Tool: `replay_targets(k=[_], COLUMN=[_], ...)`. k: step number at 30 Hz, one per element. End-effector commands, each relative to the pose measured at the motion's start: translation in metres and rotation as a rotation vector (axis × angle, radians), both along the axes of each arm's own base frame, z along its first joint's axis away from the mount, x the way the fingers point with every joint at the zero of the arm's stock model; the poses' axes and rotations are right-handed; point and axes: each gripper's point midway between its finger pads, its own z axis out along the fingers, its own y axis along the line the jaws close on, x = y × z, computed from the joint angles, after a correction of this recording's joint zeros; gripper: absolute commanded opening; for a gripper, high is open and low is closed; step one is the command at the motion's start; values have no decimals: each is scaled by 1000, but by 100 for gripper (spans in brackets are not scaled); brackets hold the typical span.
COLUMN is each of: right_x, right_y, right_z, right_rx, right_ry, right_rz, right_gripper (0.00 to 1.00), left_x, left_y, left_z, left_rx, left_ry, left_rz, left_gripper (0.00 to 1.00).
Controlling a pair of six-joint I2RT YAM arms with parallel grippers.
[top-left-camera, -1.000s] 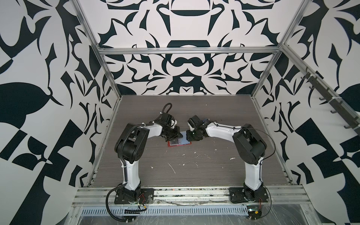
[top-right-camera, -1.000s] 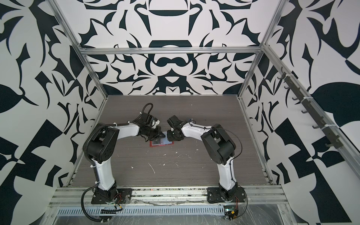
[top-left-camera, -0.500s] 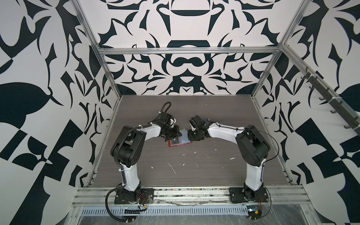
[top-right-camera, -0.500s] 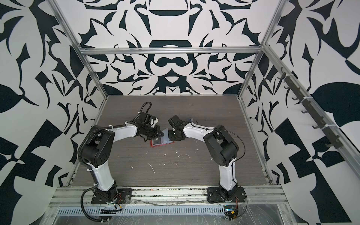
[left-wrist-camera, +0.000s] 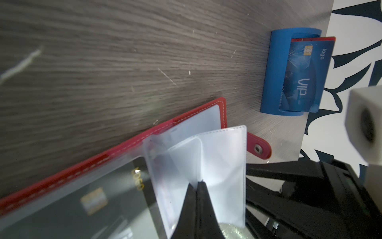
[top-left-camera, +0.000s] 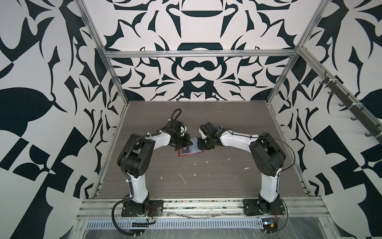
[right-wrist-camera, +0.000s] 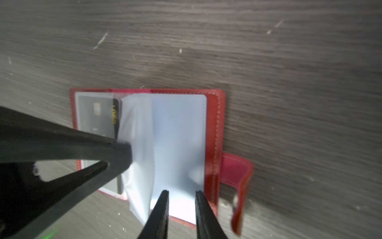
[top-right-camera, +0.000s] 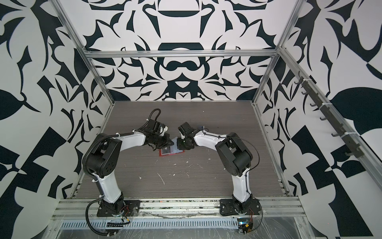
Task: Insert credit cards into a card holder
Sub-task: Turn over the card slot at the card holder.
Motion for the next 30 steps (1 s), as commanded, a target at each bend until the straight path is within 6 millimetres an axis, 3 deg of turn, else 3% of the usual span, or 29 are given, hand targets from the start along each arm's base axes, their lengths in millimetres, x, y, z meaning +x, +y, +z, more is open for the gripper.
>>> replay_targets(k=[1, 4, 10, 20, 27, 30], right_x=[7, 6, 4, -1, 0, -1], right_y=[23, 30, 44, 61, 58, 58], right_z=[19, 22, 25, 21, 12, 11], right_rx=[104, 142, 206, 223, 188, 186], right_ry=[-33, -26, -13, 7, 23, 30], right_rz=[39, 58, 97, 144, 133, 137], right_gripper=[29, 31, 34, 35, 35, 34], left_x=[-3, -2, 2, 2, -1, -4], left_y=[2, 7, 28, 53, 50, 52], left_z=[11, 15, 32, 48, 26, 12], left_rx=[-3, 14, 85, 158, 185, 208], left_ry=[-37, -67, -172, -278, -215, -181], left_rz=[-6, 14, 96, 174, 135, 133], left_gripper=[15, 29, 36, 31, 20, 19])
